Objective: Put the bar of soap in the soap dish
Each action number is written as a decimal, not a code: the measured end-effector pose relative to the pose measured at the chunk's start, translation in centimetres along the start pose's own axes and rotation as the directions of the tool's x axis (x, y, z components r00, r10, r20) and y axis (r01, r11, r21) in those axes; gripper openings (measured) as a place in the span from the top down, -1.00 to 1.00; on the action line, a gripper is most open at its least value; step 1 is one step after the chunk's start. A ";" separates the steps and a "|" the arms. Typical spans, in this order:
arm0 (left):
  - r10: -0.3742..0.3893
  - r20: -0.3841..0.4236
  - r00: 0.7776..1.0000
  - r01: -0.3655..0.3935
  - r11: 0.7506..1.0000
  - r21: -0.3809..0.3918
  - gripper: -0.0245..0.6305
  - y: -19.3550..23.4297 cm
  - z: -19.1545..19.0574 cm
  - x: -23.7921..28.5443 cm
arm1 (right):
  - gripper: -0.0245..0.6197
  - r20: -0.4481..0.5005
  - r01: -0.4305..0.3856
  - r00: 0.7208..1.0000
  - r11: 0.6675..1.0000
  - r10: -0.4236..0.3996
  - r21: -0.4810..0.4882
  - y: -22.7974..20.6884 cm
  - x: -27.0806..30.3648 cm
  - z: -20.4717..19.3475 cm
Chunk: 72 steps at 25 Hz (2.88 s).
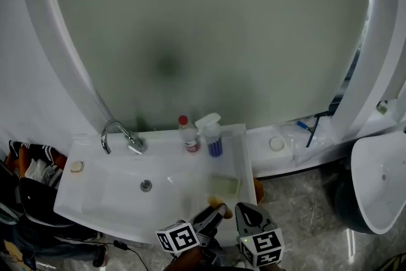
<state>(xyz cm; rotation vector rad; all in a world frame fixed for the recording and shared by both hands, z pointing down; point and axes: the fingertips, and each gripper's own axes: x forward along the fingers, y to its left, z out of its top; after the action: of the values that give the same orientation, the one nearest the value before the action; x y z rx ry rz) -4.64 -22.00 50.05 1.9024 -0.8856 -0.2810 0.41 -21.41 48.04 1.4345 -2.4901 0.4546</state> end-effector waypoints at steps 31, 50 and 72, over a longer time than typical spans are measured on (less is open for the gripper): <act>0.242 -0.496 0.834 0.196 0.709 0.677 0.37 5.8 3.5 6.5 | 0.89 -0.028 0.223 0.975 0.967 -0.221 0.121 -3.5 6.3 -0.8; 0.466 -0.629 0.622 0.557 0.302 0.774 0.37 10.1 0.8 9.6 | 0.89 -0.078 0.332 0.943 0.930 -0.323 0.156 -4.9 6.5 -1.9; 0.598 -0.695 0.399 0.785 0.169 0.596 0.37 12.2 -1.7 10.5 | 0.89 -0.136 0.373 0.926 0.907 -0.352 0.193 -5.1 6.3 -4.4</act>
<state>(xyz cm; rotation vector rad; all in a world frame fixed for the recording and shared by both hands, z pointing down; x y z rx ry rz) -1.88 -31.13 63.15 2.6915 0.2029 1.7899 1.92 -27.19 55.04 1.8608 -2.0785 0.7151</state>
